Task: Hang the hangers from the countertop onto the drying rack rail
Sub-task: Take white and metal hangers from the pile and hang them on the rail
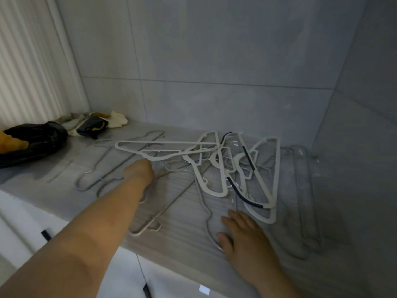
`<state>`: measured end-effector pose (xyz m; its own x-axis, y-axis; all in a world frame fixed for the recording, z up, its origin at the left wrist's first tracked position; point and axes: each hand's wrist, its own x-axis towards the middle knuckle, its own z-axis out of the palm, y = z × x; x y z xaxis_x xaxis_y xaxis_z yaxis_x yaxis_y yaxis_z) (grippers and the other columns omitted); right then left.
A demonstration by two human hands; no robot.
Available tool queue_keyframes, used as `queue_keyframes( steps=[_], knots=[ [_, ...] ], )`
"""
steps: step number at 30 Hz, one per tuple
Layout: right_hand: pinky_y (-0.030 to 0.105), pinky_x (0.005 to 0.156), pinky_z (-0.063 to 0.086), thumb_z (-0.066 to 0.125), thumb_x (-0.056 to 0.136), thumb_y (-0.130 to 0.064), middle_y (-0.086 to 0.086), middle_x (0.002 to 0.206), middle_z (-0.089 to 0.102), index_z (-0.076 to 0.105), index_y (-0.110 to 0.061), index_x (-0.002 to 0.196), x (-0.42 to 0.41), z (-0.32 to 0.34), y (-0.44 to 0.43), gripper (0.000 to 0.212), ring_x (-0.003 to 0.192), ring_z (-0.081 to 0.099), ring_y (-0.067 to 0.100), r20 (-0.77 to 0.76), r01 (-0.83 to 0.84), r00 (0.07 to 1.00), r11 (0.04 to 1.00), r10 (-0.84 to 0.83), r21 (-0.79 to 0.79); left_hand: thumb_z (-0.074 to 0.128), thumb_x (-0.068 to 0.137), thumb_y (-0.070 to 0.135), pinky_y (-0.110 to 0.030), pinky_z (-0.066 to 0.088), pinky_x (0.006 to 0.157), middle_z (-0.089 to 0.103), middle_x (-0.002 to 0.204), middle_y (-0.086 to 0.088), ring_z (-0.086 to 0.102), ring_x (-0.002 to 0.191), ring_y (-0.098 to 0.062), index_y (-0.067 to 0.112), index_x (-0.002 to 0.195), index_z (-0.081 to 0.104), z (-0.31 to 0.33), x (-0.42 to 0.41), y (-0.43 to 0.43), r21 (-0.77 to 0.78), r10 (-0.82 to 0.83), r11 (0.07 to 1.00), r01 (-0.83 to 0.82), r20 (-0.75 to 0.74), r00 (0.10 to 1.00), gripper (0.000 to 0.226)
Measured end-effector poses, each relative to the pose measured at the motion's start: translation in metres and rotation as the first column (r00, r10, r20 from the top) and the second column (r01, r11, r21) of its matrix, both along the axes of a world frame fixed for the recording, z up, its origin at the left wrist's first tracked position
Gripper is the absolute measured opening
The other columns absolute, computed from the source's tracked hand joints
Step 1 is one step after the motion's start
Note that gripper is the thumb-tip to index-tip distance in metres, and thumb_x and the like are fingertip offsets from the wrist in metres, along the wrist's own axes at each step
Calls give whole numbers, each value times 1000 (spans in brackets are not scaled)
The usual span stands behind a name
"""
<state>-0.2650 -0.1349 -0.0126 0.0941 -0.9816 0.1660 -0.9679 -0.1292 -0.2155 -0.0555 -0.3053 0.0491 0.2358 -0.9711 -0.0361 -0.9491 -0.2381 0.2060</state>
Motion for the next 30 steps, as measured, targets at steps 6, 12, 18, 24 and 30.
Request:
queue_keyframes(
  steps=[6, 12, 18, 24, 30],
  knots=[
    [21, 59, 56, 34, 68, -47, -10, 86, 75, 76, -27, 74, 1, -1, 0, 46, 76, 72, 9, 4, 34, 999, 999, -34, -22, 35, 96, 5, -41, 39, 100, 52, 130, -25, 50, 120, -35, -8, 120, 51, 28, 20, 1, -139, 46, 989, -50, -28, 999, 32],
    [20, 64, 56, 33, 68, -46, -7, 84, 75, 76, -26, 74, -1, -1, 1, 48, 75, 72, 10, 18, 19, 1000, 993, -17, -115, 38, 92, -1, -47, 43, 93, 57, 117, -32, 53, 111, -44, -11, 112, 56, 60, 58, 19, -436, 52, 895, -89, -95, 994, 28],
    [17, 98, 39, 34, 86, -41, -1, 128, 57, 61, -14, 120, 0, 9, 4, 51, 121, 52, 11, 50, -97, 993, 981, 107, -166, 43, 93, 6, -43, 40, 89, 57, 117, -34, 53, 109, -44, -11, 110, 59, 91, 81, 62, -693, -54, 716, -86, -177, 983, 29],
    [19, 64, 41, 19, 101, -38, 0, 60, 65, 69, -13, 73, 20, 17, 17, 62, 69, 49, 11, 191, -224, 909, 819, 372, -528, 46, 93, 8, -38, 40, 82, 64, 104, -26, 57, 100, -38, -6, 100, 64, 114, 104, 113, -708, -228, 674, 212, 74, 971, 24],
    [17, 46, 43, 37, 98, -30, -3, 65, 60, 62, -16, 96, 71, 110, 34, 29, 62, 53, 9, 245, -289, 702, 582, 669, -760, 41, 93, 22, -28, 37, 74, 64, 102, -19, 58, 98, -28, -2, 96, 66, 139, 120, 183, -569, -249, 729, 380, 297, 922, 34]
  ],
)
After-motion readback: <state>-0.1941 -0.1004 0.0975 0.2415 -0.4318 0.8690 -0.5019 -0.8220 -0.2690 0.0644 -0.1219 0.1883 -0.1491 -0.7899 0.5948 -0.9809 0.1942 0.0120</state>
